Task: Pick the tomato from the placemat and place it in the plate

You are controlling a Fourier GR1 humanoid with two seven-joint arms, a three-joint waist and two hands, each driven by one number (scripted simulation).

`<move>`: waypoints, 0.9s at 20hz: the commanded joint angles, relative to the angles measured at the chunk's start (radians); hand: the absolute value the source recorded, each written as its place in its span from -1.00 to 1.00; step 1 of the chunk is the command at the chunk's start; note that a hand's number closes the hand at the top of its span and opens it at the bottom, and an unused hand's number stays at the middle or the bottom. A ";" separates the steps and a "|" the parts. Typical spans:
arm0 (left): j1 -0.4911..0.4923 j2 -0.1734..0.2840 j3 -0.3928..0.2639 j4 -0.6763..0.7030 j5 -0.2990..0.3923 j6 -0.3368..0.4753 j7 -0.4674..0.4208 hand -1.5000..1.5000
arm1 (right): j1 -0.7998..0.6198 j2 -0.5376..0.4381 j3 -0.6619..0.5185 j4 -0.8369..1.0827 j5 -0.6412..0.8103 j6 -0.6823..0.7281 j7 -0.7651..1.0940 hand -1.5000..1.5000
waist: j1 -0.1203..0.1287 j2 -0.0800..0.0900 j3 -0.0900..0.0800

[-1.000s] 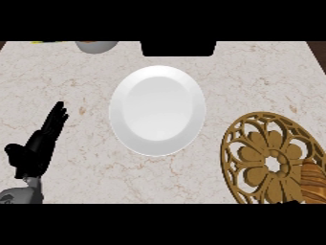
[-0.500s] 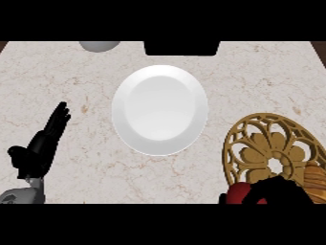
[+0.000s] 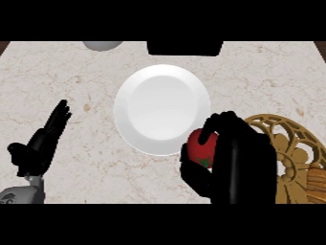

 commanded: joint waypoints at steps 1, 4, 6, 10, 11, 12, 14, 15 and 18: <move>-0.027 -0.002 -0.002 -0.013 0.001 -0.001 0.037 0.00 | -0.166 0.007 -0.069 0.229 -0.145 -0.103 0.092 1.00 | 0.001 0.001 0.001; -0.015 0.008 0.019 0.034 0.011 -0.024 -0.030 0.00 | -0.285 0.007 -0.082 0.398 -0.198 -0.220 0.100 1.00 | 0.010 0.004 0.000; -0.038 0.052 0.054 0.009 0.044 -0.059 0.023 0.00 | -0.294 0.007 -0.043 0.417 -0.206 -0.233 0.129 1.00 | -0.002 -0.002 0.000; -0.023 -0.016 -0.008 -0.008 0.001 -0.016 0.018 0.00 | -0.451 0.007 -0.065 0.684 -0.294 -0.378 0.141 1.00 | 0.030 0.005 0.000; -0.064 -0.002 0.004 0.027 -0.005 -0.017 0.013 0.00 | -0.441 0.007 -0.100 0.736 -0.319 -0.428 0.063 1.00 | 0.016 0.006 0.001; -0.005 -0.009 0.002 0.018 -0.013 -0.011 -0.020 0.00 | -0.425 0.007 -0.071 0.756 -0.325 -0.452 0.066 1.00 | 0.011 0.002 0.001; -0.034 -0.043 -0.024 0.009 -0.030 0.022 0.010 0.00 | -0.390 0.007 -0.153 0.696 -0.287 -0.594 0.078 1.00 | 0.018 0.008 0.002; -0.027 -0.003 0.001 -0.006 0.006 -0.029 0.003 0.00 | -0.428 0.007 -0.169 0.739 -0.311 -0.614 0.105 1.00 | 0.039 0.009 0.001; -0.034 -0.028 -0.014 0.036 -0.020 -0.006 -0.018 0.00 | -0.481 0.007 -0.144 0.857 -0.330 -0.650 0.162 -1.00 | 0.033 0.008 0.000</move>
